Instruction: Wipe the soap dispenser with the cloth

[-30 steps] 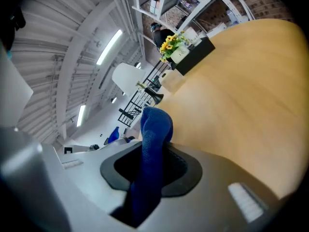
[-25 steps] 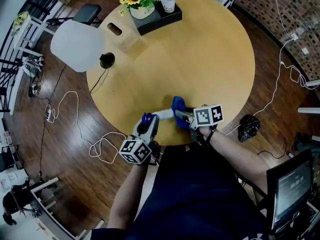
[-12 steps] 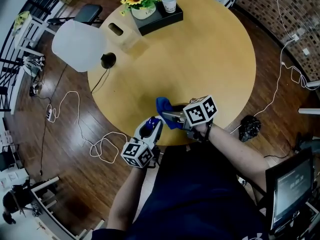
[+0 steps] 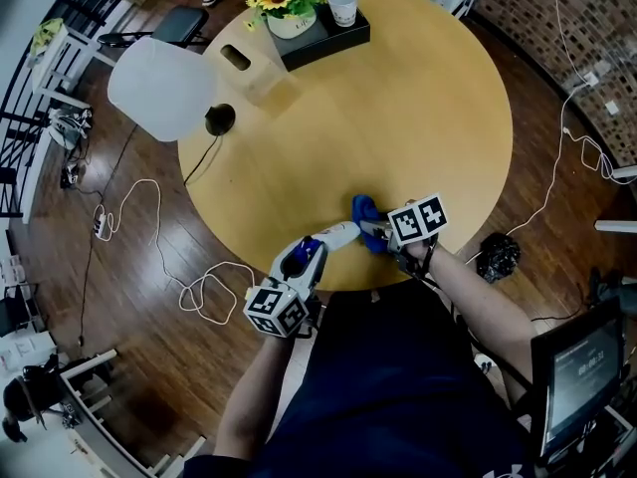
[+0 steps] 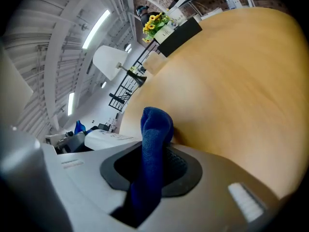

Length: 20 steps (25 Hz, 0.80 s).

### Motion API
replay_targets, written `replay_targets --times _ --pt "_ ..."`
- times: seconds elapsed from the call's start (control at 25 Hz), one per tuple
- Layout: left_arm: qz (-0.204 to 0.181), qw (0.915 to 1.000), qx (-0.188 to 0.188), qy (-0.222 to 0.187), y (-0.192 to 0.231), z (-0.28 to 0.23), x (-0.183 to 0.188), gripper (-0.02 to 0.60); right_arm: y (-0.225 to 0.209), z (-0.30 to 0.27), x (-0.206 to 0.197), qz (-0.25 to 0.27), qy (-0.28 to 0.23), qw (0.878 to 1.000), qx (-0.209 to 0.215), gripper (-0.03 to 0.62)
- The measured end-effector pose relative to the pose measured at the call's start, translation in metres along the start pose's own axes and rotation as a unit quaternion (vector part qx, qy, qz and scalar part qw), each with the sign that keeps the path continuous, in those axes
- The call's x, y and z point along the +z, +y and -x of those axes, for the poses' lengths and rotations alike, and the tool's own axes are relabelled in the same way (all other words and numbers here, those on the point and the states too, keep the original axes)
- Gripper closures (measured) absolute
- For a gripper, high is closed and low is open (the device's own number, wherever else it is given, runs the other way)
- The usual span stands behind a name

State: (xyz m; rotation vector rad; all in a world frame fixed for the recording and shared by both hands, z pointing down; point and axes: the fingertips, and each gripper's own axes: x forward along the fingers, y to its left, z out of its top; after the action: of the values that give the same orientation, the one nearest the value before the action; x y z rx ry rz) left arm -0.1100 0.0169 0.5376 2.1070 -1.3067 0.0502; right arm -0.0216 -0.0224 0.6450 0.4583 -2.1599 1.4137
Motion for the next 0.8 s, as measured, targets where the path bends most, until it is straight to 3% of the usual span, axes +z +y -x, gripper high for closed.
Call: replay_targets --times 0.12,0.24,0.36,0.44,0.52,0.6,0.72,0.8 --pt "0.000 0.9999 0.013 0.010 -0.002 -0.003 0.006 0.439 -0.013 0.004 -0.007 -0.004 -0.002 1.000 -0.022 0.499" --pt "-0.051 0.9974 0.017 0.047 -0.014 -0.015 0.002 0.437 -0.020 0.020 -0.004 -0.022 -0.037 0.998 -0.044 0.499" --pt "-0.163 0.9804 0.014 0.110 -0.029 -0.037 -0.014 0.437 -0.031 0.045 0.004 -0.038 -0.073 0.994 -0.066 0.499" --pt "-0.212 0.9665 0.002 0.145 -0.044 -0.049 -0.020 0.436 -0.036 0.061 0.009 -0.044 -0.092 0.992 -0.078 0.499" --pt "-0.223 0.9617 -0.020 0.158 -0.058 -0.056 -0.021 0.426 -0.039 0.075 0.013 -0.050 -0.108 0.989 -0.085 0.499" --pt "-0.226 0.9595 -0.031 0.165 -0.062 -0.056 -0.021 0.361 -0.040 0.086 0.014 -0.056 -0.121 0.987 -0.087 0.499" --pt "-0.235 0.9555 -0.016 0.177 -0.054 -0.045 -0.022 0.310 -0.039 0.094 0.011 -0.066 -0.135 0.985 -0.087 0.497" --pt "-0.221 0.9558 0.006 0.194 -0.043 -0.033 -0.029 0.307 -0.038 0.095 0.005 -0.072 -0.139 0.984 -0.086 0.497"
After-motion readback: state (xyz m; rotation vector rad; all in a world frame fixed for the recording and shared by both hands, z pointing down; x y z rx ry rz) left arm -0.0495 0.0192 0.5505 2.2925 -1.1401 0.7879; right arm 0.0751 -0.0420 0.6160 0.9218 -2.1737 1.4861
